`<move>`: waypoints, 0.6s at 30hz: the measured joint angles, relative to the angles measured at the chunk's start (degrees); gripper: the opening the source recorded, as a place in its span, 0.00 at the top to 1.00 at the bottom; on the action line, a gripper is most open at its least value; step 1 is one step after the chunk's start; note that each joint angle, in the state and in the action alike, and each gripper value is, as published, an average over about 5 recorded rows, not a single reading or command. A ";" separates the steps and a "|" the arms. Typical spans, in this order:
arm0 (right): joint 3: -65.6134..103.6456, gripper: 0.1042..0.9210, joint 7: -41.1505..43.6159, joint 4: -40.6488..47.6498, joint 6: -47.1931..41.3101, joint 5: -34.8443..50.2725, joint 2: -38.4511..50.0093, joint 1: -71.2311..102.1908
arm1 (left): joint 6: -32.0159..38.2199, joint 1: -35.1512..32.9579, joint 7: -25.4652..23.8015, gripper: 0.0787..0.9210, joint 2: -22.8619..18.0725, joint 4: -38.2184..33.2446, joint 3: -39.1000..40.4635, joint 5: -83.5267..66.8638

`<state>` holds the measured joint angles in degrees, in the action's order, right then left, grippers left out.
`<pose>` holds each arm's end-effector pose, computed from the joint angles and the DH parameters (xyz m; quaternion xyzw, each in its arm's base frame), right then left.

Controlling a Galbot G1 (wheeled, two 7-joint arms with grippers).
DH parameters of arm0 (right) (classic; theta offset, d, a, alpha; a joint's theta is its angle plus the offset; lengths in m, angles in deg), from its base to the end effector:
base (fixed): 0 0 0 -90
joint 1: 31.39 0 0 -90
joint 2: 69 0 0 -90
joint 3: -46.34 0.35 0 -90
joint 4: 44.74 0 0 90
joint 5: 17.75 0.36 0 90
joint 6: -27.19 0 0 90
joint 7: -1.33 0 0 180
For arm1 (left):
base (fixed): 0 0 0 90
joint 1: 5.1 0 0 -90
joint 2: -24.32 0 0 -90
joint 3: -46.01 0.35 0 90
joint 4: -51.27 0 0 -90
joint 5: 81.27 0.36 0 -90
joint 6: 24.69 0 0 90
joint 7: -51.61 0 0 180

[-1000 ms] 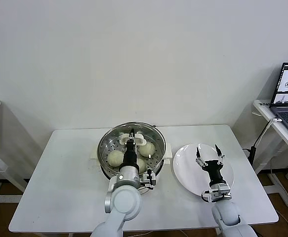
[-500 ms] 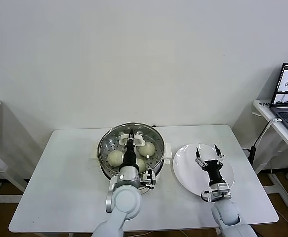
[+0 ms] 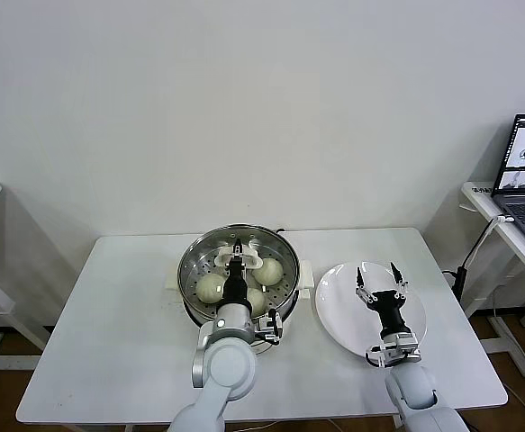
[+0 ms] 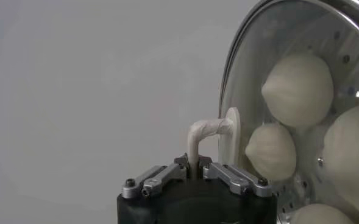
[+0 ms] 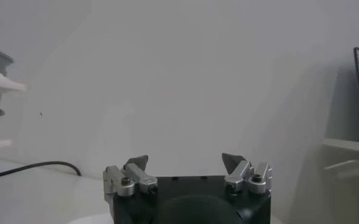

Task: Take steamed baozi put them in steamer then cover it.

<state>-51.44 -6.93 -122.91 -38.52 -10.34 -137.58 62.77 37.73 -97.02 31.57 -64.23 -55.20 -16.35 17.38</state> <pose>0.3183 -0.1104 -0.4362 0.0014 0.9918 -0.1098 0.0655 0.2972 -0.1538 -0.2620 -0.0138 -0.6990 -0.7145 0.0281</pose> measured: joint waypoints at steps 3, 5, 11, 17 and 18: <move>-0.02 0.12 0.00 0.01 0.01 -0.10 0.01 -0.01 | -0.01 -0.05 0.01 0.78 -0.11 -0.09 -0.09 -0.23; -0.03 0.12 0.01 0.01 0.02 -0.19 0.00 0.01 | -0.06 -0.09 0.02 0.71 -0.17 -0.25 -0.15 -0.42; -0.03 0.12 0.02 0.00 0.05 -0.28 0.08 0.10 | -0.16 -0.51 0.14 0.49 -0.09 -1.17 -0.48 -1.05; -0.04 0.12 0.02 -0.17 0.05 -0.33 0.10 0.04 | -0.22 -1.23 0.25 0.29 0.73 -3.00 -0.19 -2.11; -0.05 0.12 0.01 -0.19 0.05 -0.34 0.08 -0.01 | -0.29 -1.41 0.22 0.25 0.94 -3.45 -0.07 -2.44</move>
<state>-51.49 -6.92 -123.10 -38.47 -10.68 -137.50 62.76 37.44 -98.43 31.80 -63.28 -58.65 -16.42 14.95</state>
